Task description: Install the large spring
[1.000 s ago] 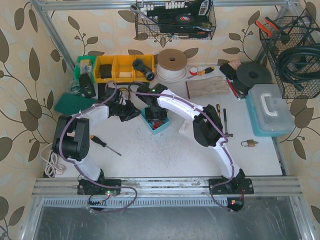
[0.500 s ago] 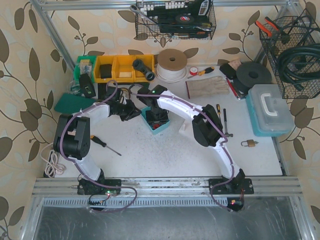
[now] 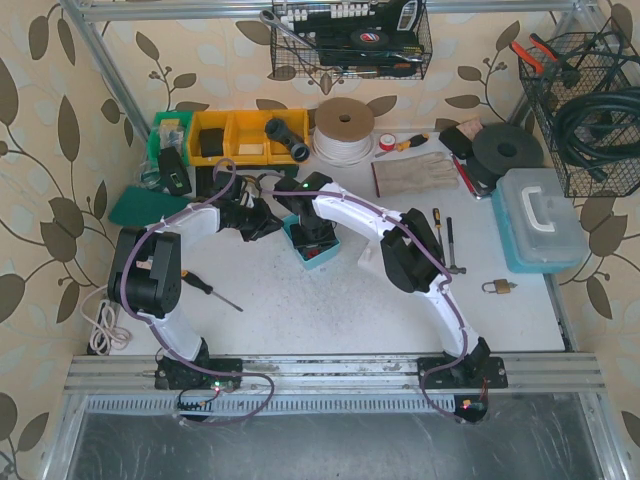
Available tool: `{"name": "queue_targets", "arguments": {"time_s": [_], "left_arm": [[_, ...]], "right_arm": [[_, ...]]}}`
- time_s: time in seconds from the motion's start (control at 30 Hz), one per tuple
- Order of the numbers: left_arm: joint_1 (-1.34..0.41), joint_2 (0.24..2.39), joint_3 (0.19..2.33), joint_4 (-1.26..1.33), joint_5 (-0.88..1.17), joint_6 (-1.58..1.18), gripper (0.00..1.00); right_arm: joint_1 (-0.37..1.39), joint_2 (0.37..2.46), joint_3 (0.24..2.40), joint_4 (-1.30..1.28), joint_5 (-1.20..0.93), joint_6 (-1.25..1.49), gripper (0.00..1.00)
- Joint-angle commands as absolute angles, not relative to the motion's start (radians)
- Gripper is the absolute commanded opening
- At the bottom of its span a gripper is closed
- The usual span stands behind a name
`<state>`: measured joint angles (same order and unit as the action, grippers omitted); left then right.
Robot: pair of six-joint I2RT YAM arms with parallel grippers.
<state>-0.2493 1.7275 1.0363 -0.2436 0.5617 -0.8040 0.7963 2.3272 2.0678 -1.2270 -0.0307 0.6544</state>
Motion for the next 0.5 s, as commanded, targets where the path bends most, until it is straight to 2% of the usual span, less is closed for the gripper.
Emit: {"name": "queue_targets", "arguments": {"time_s": [0.0,0.2,0.47], "left_arm": [[-0.247,1.752,1.049,-0.29,0.509,-0.788,0.16],[-0.247,1.75,1.045,-0.293,0.506,-0.788,0.15],[-0.248,1.741,1.055,-0.29,0.512,-0.788,0.15]], "right_arm": [[0.799,2.359,2.039,-1.285,-0.03,0.649,0.35],[0.799,2.34,2.047,-1.265,-0.014,0.645,0.21],[0.788,2.325,2.147,-1.257,-0.008,0.629,0.1]]}}
